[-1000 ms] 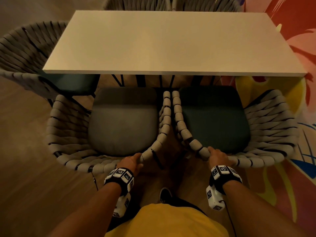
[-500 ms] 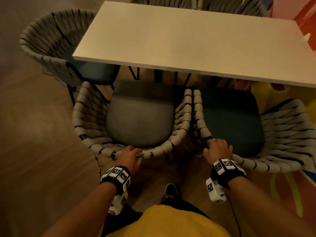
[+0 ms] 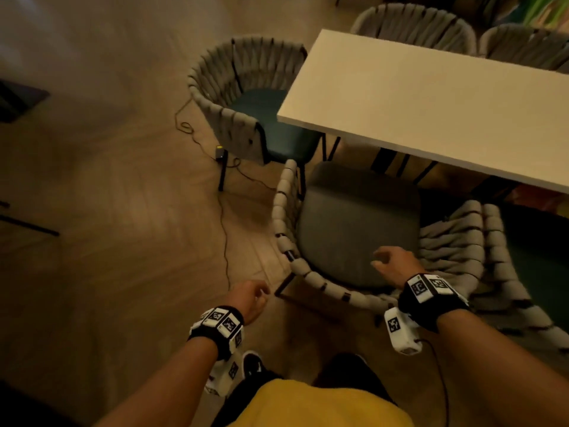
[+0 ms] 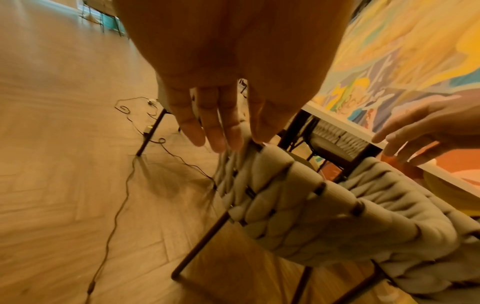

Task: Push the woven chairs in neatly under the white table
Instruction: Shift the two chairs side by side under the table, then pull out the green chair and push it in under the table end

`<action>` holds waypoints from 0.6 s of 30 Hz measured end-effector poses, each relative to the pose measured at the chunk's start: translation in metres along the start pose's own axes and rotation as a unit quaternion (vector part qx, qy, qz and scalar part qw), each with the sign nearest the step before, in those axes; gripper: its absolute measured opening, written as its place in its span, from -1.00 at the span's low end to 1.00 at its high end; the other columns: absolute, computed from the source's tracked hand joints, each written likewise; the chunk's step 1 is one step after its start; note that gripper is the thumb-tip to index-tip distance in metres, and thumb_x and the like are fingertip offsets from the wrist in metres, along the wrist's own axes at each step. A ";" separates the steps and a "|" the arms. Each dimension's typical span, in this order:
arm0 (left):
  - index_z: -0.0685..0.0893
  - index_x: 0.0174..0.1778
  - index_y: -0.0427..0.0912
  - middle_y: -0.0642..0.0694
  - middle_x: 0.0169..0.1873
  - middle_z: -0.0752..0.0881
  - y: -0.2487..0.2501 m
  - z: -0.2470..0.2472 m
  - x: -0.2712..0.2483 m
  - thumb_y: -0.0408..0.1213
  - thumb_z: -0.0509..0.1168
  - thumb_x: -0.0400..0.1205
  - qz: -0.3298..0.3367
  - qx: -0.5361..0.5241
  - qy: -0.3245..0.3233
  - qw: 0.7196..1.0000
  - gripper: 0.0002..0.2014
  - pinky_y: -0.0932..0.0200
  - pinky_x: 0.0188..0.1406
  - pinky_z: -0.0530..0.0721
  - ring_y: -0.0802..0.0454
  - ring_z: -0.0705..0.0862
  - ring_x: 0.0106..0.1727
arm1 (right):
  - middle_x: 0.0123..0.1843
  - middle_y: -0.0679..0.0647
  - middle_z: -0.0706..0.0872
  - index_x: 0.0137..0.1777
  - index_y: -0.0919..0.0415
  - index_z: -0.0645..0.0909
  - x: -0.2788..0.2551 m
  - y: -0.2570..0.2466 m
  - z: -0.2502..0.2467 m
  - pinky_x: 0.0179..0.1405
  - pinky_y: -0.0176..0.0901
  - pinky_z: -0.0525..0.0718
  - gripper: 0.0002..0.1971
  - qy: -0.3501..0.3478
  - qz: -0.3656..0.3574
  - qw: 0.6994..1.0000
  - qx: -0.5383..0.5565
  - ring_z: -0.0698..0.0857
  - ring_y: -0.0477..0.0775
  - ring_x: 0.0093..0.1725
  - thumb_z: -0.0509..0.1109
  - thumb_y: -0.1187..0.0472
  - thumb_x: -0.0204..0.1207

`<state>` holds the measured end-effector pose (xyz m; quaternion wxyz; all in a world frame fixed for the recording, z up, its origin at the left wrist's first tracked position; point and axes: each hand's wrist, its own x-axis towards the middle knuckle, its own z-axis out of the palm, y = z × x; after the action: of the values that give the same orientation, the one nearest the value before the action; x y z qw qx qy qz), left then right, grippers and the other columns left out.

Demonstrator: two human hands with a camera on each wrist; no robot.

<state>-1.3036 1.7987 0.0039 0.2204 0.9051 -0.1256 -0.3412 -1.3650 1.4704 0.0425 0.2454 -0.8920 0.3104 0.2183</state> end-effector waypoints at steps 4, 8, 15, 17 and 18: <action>0.72 0.12 -0.02 0.03 -0.02 0.65 -0.048 -0.052 0.003 -0.26 0.26 0.64 -0.016 -0.012 0.025 1.000 -0.80 0.13 0.15 0.65 0.00 0.69 0.14 | 0.30 0.09 0.72 0.29 0.07 0.65 0.005 -0.081 0.024 0.31 -0.06 0.60 -0.69 -0.055 -0.043 0.997 0.031 0.69 0.11 0.26 0.39 0.10 0.57; 0.72 0.15 -0.04 -0.07 0.11 0.74 -0.085 -0.097 0.021 -0.28 0.27 0.65 -0.041 -0.026 0.036 0.998 -0.79 0.16 0.15 0.65 0.00 0.70 0.17 | 0.21 0.04 0.74 0.26 0.05 0.67 0.019 -0.145 0.037 0.20 -0.12 0.61 -0.71 -0.096 -0.068 0.991 0.064 0.69 0.07 0.21 0.39 0.10 0.55; 0.69 0.23 -0.09 -0.09 0.16 0.73 -0.132 -0.185 0.087 -0.33 0.22 0.69 -0.024 0.009 0.018 1.000 -0.75 0.30 0.08 0.55 0.08 0.66 0.11 | 0.25 0.14 0.72 0.31 0.10 0.65 0.085 -0.254 0.055 0.19 -0.08 0.68 -0.69 -0.138 -0.084 0.985 0.064 0.71 0.15 0.19 0.37 0.13 0.58; 0.69 0.21 -0.08 -0.06 0.09 0.72 -0.143 -0.213 0.118 -0.34 0.22 0.68 -0.025 0.018 0.018 0.999 -0.76 0.26 0.13 0.58 0.05 0.67 0.12 | 0.28 0.12 0.69 0.31 0.06 0.65 0.117 -0.284 0.060 0.20 -0.10 0.64 -0.68 -0.130 -0.086 0.987 0.036 0.68 0.16 0.24 0.37 0.11 0.57; 0.69 0.20 -0.07 -0.04 0.04 0.70 -0.147 -0.226 0.135 -0.34 0.22 0.68 -0.024 0.025 0.017 0.999 -0.76 0.24 0.14 0.59 0.05 0.66 0.08 | 0.29 0.09 0.70 0.30 0.05 0.67 0.134 -0.297 0.061 0.20 -0.09 0.64 -0.69 -0.127 -0.086 0.988 0.033 0.68 0.15 0.24 0.37 0.11 0.56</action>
<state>-1.0404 1.9470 0.0081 0.1918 0.9187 -0.1082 -0.3278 -1.0877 1.6501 0.0118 0.3295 -0.8720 0.2062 0.2976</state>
